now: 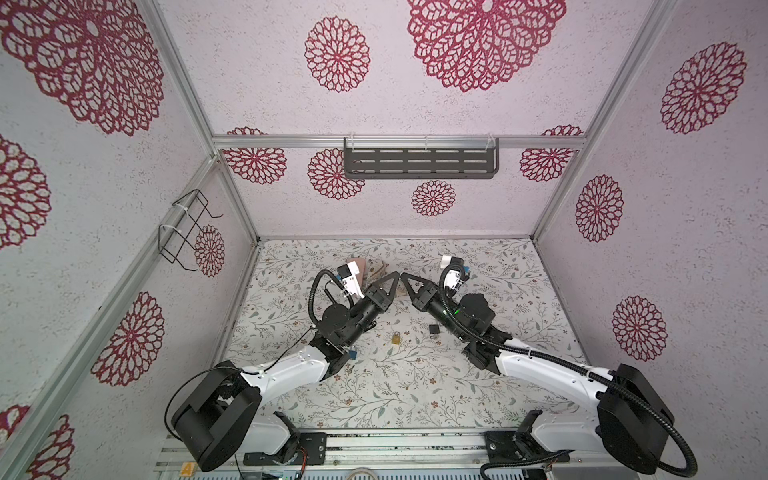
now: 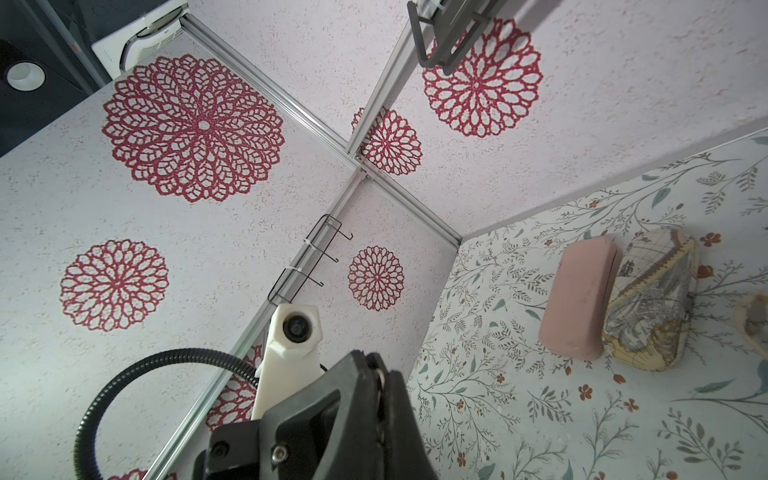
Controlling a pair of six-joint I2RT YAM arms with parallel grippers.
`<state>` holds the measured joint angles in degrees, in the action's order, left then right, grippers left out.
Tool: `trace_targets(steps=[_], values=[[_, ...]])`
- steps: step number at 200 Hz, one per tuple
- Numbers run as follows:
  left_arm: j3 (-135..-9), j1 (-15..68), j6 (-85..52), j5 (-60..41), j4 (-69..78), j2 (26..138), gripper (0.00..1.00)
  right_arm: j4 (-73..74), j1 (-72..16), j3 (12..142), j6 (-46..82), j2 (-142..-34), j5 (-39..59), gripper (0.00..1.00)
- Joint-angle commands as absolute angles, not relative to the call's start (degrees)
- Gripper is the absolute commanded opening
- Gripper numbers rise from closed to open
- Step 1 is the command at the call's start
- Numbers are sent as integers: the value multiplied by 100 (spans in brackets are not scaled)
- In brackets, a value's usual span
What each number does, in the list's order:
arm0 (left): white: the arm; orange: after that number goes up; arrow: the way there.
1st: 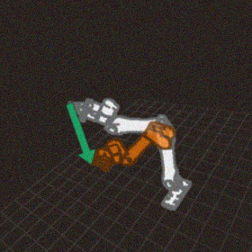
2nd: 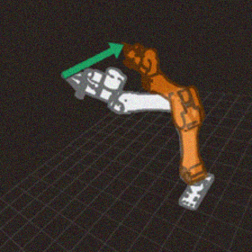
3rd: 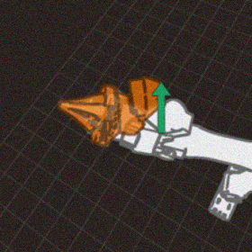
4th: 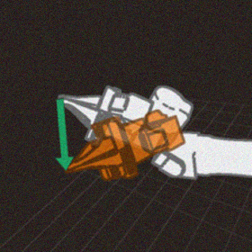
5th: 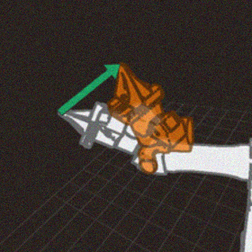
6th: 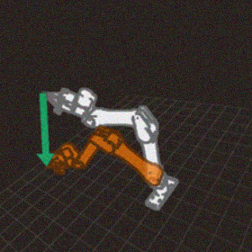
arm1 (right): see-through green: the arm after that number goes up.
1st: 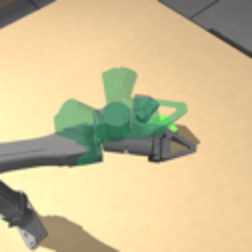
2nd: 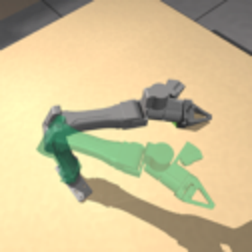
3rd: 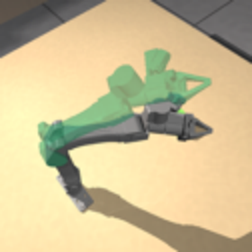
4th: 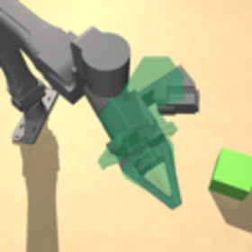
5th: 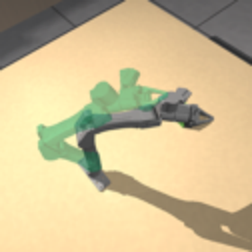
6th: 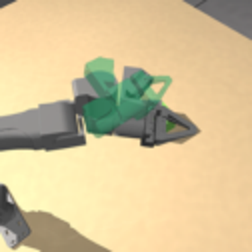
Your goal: Unlock with the key
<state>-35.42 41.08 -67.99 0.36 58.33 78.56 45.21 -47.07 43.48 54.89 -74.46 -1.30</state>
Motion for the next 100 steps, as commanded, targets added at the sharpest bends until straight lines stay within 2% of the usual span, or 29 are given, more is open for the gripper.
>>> trace_targets(steps=[1,29,64,100], values=[[-3674,4139,-6641,-37,5924,7850,0,4624,-4737,4455,5323,-7314,-231,0],[-3643,4080,-6536,-97,5786,7768,0,4351,-4737,4552,5111,-7259,-190,0],[-3729,3819,-6176,-724,5017,7540,0,3734,-4712,4667,4679,-6961,-160,31],[-4126,3345,-5018,-1873,3148,7198,0,2804,-4412,4798,4319,-6550,544,50]])
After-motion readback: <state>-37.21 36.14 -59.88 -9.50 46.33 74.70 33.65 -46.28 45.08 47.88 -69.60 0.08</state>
